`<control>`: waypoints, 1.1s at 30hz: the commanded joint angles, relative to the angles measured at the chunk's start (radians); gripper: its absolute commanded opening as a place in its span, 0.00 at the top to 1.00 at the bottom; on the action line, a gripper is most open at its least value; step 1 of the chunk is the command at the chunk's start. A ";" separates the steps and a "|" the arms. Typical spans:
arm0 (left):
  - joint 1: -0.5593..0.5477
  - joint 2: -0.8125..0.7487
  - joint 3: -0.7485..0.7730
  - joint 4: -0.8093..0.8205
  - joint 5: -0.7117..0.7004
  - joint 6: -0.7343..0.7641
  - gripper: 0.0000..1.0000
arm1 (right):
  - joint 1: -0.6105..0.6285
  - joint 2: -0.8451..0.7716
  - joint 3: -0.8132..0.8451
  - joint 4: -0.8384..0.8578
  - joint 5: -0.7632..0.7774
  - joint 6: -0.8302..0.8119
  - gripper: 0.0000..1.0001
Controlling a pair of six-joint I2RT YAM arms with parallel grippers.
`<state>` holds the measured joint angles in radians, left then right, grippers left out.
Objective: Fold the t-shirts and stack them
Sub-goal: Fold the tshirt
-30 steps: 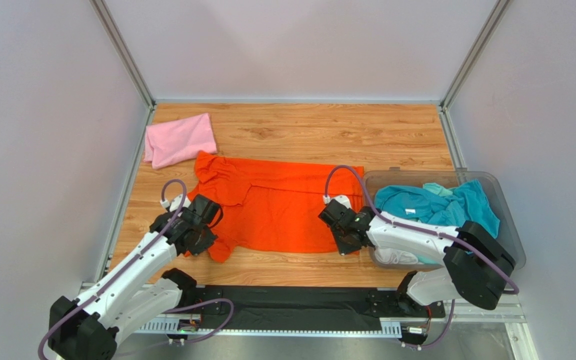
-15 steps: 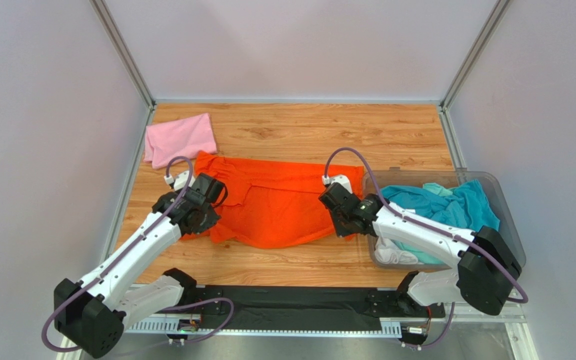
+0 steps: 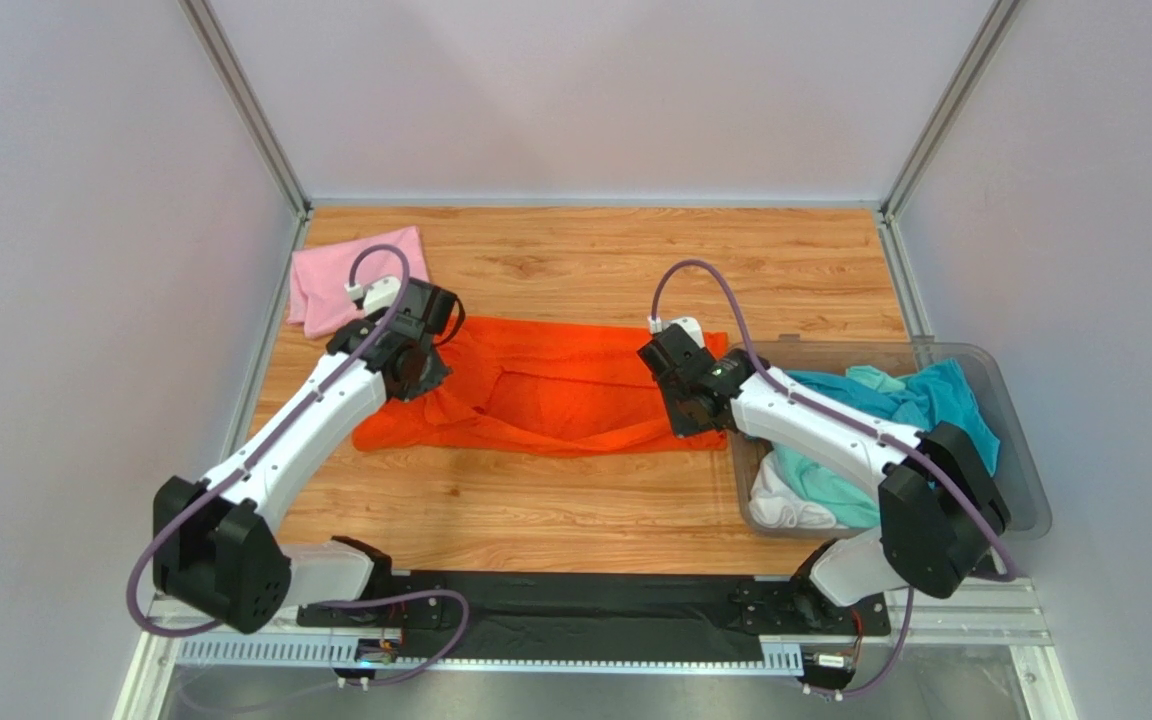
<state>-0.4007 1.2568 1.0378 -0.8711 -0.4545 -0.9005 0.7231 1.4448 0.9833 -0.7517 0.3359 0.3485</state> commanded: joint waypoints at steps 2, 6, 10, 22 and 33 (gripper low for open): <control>0.023 0.096 0.094 0.101 -0.009 0.119 1.00 | -0.037 0.045 0.061 0.006 0.015 -0.023 1.00; 0.037 0.177 0.162 0.129 -0.006 0.164 1.00 | -0.065 0.077 0.089 0.009 0.029 -0.029 1.00; 0.049 0.249 0.208 0.164 0.000 0.198 1.00 | -0.086 0.129 0.124 0.009 0.029 -0.036 1.00; 0.094 0.498 0.392 0.167 0.053 0.255 0.70 | -0.128 0.249 0.236 -0.006 0.086 -0.019 0.89; 0.105 0.377 0.334 0.141 0.117 0.241 0.00 | -0.110 0.171 0.238 0.031 -0.047 -0.051 0.29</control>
<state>-0.2966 1.7229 1.4033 -0.7185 -0.3698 -0.6518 0.5987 1.6840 1.2175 -0.7624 0.3405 0.3157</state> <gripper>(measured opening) 0.993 0.651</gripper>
